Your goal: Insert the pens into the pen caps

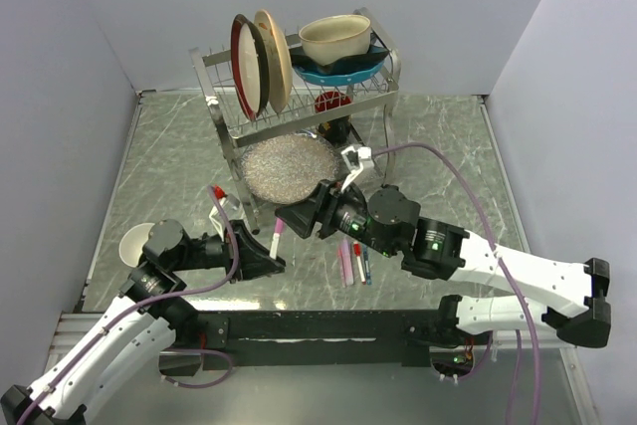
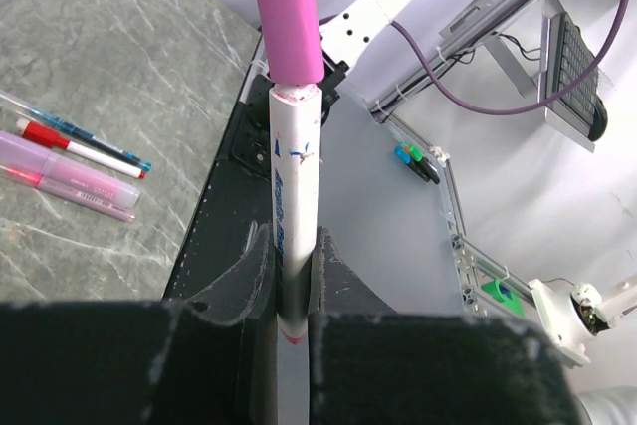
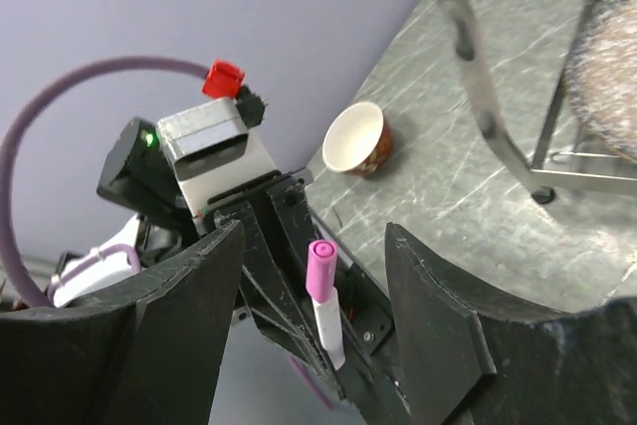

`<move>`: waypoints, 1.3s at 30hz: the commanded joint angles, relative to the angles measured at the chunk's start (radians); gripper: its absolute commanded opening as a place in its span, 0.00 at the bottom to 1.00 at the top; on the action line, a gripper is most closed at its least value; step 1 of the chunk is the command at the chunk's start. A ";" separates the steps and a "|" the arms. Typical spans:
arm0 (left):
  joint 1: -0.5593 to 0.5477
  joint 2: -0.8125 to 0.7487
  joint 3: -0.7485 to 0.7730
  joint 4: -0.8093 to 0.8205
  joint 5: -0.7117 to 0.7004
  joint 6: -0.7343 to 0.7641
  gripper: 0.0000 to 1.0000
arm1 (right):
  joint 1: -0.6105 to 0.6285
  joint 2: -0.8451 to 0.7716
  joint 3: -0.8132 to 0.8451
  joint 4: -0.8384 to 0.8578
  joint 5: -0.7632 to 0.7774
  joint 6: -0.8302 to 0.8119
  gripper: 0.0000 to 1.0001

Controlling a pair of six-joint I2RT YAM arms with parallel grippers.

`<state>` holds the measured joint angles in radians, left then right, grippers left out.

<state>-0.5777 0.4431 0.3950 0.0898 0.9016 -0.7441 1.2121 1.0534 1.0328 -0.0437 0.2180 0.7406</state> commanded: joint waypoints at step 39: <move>-0.014 0.181 0.171 -0.149 -0.222 0.210 0.01 | 0.078 0.140 0.010 -0.198 -0.114 0.201 0.00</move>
<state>-0.6022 0.5835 0.4797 -0.1078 0.8658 -0.5861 1.2243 1.1347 0.9985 -0.0780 0.2520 0.8539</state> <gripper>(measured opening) 0.122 0.219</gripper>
